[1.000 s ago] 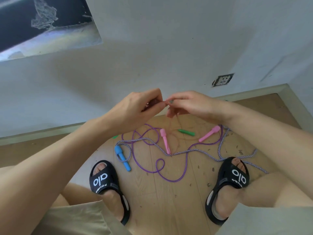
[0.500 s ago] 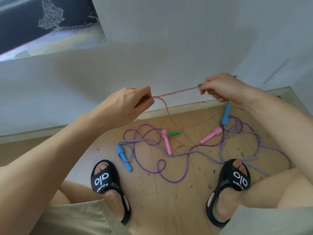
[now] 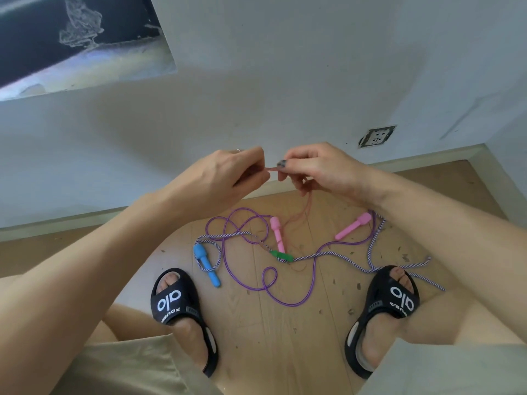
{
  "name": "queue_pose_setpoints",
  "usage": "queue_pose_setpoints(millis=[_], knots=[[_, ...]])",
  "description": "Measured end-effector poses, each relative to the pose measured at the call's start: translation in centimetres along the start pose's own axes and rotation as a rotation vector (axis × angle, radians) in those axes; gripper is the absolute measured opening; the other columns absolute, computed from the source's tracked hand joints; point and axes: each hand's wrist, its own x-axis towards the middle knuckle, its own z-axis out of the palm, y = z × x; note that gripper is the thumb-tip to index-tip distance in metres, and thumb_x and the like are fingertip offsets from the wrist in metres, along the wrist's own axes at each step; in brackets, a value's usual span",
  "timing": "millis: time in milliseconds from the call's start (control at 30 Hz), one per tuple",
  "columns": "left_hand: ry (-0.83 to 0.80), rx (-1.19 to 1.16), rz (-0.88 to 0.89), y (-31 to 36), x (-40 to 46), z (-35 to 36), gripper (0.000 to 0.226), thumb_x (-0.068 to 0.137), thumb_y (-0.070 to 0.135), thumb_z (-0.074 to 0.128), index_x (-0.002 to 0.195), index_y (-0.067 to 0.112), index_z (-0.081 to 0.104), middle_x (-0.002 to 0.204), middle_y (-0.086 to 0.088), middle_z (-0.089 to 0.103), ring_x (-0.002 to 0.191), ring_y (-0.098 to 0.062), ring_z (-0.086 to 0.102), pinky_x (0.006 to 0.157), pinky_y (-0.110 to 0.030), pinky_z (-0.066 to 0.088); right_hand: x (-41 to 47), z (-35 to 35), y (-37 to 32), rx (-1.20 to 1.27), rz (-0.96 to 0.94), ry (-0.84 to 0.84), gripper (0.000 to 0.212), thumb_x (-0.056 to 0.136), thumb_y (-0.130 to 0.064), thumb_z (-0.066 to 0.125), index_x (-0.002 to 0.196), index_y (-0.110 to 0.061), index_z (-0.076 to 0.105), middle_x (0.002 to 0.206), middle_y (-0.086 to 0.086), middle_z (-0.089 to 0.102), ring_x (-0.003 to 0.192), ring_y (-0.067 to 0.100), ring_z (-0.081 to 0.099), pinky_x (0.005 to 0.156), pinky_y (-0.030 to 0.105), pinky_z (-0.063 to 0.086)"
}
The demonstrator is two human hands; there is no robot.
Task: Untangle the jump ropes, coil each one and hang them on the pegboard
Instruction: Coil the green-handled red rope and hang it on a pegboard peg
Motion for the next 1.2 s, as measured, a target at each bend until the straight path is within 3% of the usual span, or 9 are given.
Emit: queue_pose_setpoints(millis=[200,300,400,500,600,700,800,1100,1200], knots=[[-0.029,0.050,-0.011,-0.1,-0.2,0.4,0.022,0.101,0.035,0.051,0.087,0.018,0.050,0.068,0.003,0.052,0.064,-0.014,0.048,0.056,-0.030,0.038,0.6,-1.0,0.3,0.075,0.132,0.010,0.018,0.095,-0.010,0.059,0.082,-0.005,0.068,0.084,0.009,0.066,0.076,0.015,0.064,0.072,0.034,0.058],[-0.036,0.058,-0.057,-0.5,-0.3,0.2,0.023,0.100,0.036,0.051,0.087,0.017,0.050,0.069,0.002,0.054,0.066,-0.017,0.049,0.059,-0.036,0.042,1.3,-2.9,1.0,-0.016,0.153,0.196,0.019,0.094,-0.006,0.056,0.078,-0.002,0.064,0.079,0.014,0.064,0.077,0.025,0.067,0.074,0.040,0.061],[-0.008,0.061,-0.084,-1.0,-0.4,-0.1,0.024,0.100,0.035,0.051,0.085,0.017,0.048,0.068,0.003,0.053,0.065,-0.019,0.049,0.058,-0.036,0.041,1.9,-6.8,2.9,-0.363,0.277,0.456,0.018,0.093,-0.012,0.051,0.082,-0.005,0.063,0.077,0.015,0.063,0.067,0.032,0.066,0.060,0.030,0.052],[0.015,0.043,-0.083,-1.2,-0.4,-0.4,0.024,0.100,0.036,0.052,0.084,0.018,0.047,0.066,0.005,0.052,0.064,-0.017,0.048,0.057,-0.032,0.038,1.9,-8.5,5.2,-0.903,0.453,0.494,0.022,0.096,-0.017,0.044,0.103,-0.004,0.060,0.112,0.022,0.061,0.093,0.036,0.059,0.076,0.034,0.046],[0.019,-0.002,-0.069,-0.7,-0.4,-0.4,0.026,0.100,0.037,0.051,0.082,0.019,0.046,0.064,0.004,0.051,0.063,-0.017,0.045,0.056,-0.023,0.035,2.2,-5.0,4.7,-0.690,0.266,0.299,0.041,0.101,-0.023,0.044,0.139,-0.011,0.050,0.140,0.016,0.052,0.127,0.032,0.050,0.101,0.034,0.041],[0.030,-0.013,-0.031,0.1,-0.3,-0.3,0.026,0.100,0.035,0.052,0.083,0.016,0.048,0.064,0.004,0.052,0.066,-0.016,0.046,0.056,-0.022,0.035,1.3,0.2,1.5,-0.185,0.053,0.025,0.030,0.103,-0.020,0.043,0.124,-0.017,0.064,0.114,0.002,0.069,0.112,0.015,0.062,0.097,0.024,0.042],[0.037,-0.035,-0.004,0.6,-0.2,-0.3,0.023,0.099,0.032,0.054,0.083,0.015,0.049,0.064,0.013,0.053,0.067,-0.008,0.048,0.056,-0.020,0.034,0.4,1.7,0.6,-0.031,-0.002,-0.046,0.026,0.103,-0.020,0.046,0.092,-0.013,0.068,0.078,0.003,0.059,0.081,0.018,0.063,0.086,0.033,0.051],[-0.021,0.078,0.009,-0.6,-0.7,0.0,0.025,0.099,0.035,0.054,0.084,0.017,0.045,0.065,0.003,0.048,0.062,-0.018,0.045,0.056,-0.036,0.040,0.5,-1.3,0.9,0.026,0.082,0.111,0.023,0.099,-0.012,0.055,0.077,-0.009,0.058,0.068,0.005,0.055,0.058,0.015,0.056,0.052,0.019,0.051],[-0.012,0.087,-0.016,-1.1,-0.6,-0.3,0.027,0.099,0.035,0.053,0.081,0.020,0.041,0.063,0.004,0.046,0.061,-0.014,0.045,0.056,-0.037,0.039,1.2,-4.5,2.0,-0.267,0.151,0.334,0.025,0.100,-0.020,0.052,0.078,-0.009,0.059,0.064,0.007,0.054,0.060,0.023,0.056,0.056,0.024,0.048]])
